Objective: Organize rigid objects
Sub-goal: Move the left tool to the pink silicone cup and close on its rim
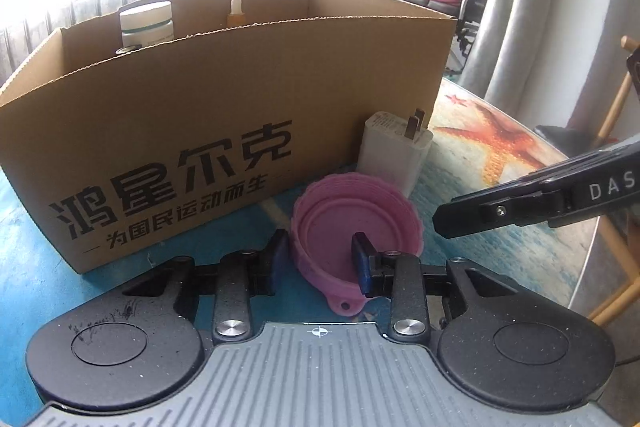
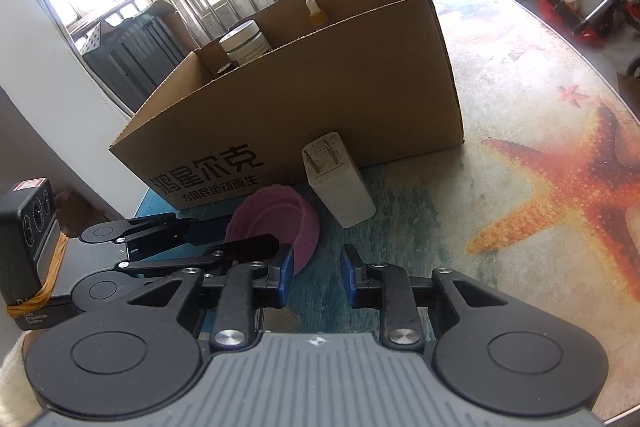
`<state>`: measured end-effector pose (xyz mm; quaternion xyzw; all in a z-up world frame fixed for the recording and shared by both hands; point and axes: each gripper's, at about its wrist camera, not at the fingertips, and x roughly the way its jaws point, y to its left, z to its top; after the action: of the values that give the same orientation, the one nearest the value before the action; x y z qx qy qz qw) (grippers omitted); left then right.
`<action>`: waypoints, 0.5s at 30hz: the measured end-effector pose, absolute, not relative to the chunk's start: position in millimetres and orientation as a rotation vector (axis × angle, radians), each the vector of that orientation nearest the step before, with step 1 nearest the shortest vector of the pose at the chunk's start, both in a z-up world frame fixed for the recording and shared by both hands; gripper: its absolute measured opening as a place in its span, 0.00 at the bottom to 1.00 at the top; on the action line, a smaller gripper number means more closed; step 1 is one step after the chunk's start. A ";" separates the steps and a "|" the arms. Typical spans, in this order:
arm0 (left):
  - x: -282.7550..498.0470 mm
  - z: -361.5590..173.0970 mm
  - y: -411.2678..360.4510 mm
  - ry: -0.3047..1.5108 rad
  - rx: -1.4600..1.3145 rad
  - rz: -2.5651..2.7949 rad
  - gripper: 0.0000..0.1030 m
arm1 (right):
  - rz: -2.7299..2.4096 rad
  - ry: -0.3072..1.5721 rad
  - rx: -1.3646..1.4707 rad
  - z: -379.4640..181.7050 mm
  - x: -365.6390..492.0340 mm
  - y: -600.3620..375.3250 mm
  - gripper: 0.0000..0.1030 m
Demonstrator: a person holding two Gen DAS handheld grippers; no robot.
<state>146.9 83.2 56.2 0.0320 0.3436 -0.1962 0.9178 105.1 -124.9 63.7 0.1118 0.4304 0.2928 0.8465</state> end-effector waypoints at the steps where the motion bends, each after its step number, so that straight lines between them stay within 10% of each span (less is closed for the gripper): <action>1: 144.0 56.0 84.7 0.706 0.066 -0.404 0.32 | 0.620 0.911 0.236 62.7 104.9 -122.6 0.27; 6: 136.1 56.4 92.5 0.716 0.062 -0.406 0.32 | 0.630 0.912 0.230 62.1 102.5 -112.2 0.47; 15: 122.2 55.4 96.4 0.700 0.058 -0.414 0.31 | 0.675 0.920 0.186 65.2 100.7 -95.6 0.47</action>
<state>122.2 96.4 55.4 0.0283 0.3406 -0.2013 0.9180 100.7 -95.6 65.2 0.0880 0.4348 0.3191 0.8375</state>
